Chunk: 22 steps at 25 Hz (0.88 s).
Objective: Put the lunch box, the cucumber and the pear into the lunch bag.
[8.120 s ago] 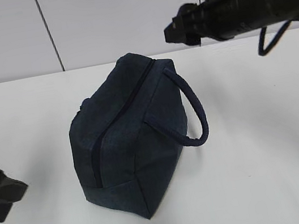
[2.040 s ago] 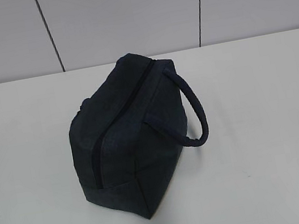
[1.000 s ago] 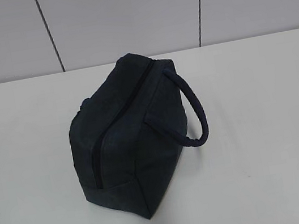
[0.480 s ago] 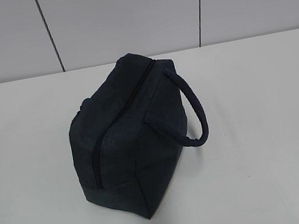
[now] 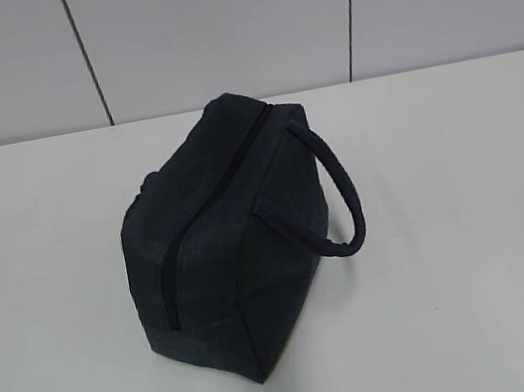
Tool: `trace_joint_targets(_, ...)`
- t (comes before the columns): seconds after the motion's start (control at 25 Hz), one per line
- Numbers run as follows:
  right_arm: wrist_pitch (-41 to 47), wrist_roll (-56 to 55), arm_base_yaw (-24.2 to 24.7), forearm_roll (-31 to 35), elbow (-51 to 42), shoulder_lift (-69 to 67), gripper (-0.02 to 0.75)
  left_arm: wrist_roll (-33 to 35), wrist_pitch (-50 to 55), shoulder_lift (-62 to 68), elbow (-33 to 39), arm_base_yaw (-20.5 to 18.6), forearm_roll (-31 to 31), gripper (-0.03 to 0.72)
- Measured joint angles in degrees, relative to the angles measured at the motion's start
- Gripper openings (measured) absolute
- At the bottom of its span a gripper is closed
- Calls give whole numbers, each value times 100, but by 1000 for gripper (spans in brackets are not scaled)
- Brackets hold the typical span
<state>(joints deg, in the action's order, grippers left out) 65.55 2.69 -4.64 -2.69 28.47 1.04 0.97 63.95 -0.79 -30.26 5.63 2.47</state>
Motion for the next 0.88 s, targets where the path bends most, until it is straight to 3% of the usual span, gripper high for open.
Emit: trace_joint_targets(0.88,0,0,0,0,0,0,443,0,0,0,0,0,0,242)
